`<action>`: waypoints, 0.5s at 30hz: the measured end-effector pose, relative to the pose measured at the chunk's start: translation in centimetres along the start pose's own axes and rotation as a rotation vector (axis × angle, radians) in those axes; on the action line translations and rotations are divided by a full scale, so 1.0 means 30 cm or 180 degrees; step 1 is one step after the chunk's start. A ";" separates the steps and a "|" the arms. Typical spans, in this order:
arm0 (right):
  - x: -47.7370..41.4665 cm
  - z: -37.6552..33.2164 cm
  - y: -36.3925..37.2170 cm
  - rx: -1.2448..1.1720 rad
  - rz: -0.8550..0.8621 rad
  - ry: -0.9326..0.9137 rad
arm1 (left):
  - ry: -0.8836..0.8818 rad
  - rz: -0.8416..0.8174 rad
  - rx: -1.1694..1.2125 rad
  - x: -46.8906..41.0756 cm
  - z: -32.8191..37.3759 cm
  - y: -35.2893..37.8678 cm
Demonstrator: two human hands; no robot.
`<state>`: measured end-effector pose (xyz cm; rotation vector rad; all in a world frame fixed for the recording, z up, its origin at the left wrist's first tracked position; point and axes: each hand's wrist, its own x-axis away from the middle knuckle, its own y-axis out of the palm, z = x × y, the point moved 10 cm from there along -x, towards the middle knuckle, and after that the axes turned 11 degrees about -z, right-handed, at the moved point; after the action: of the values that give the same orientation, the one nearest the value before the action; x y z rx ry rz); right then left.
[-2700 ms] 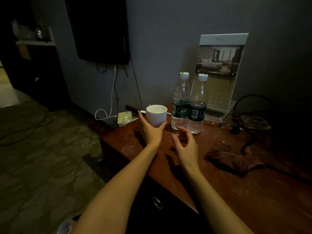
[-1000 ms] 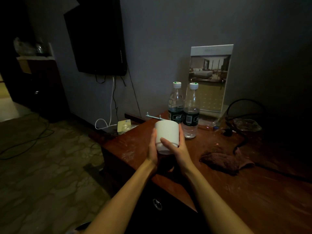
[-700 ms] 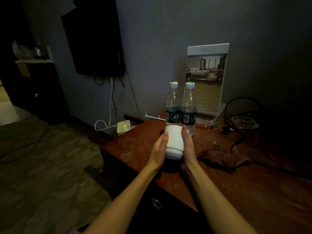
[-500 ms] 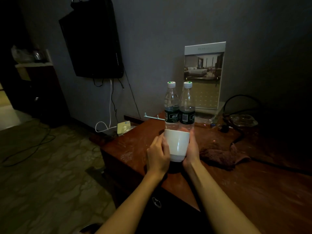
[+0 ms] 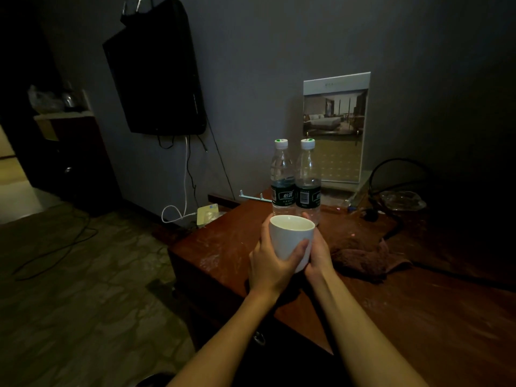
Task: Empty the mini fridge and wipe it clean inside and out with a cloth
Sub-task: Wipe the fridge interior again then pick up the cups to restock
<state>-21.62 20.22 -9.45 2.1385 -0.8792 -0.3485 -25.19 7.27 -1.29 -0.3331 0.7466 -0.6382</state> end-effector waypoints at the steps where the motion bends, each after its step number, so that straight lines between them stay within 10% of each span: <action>1: 0.011 -0.007 -0.001 -0.0068 0.0010 -0.0024 | -0.0046 -0.0006 0.0080 -0.001 -0.004 0.000; 15: 0.196 -0.068 0.062 0.0209 -0.0572 -0.0489 | -0.1083 -0.0189 0.1953 0.061 -0.108 0.033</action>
<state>-17.24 16.46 -6.47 2.2815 -0.7942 -0.5894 -26.08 6.66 -4.99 0.1038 0.1932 -0.8077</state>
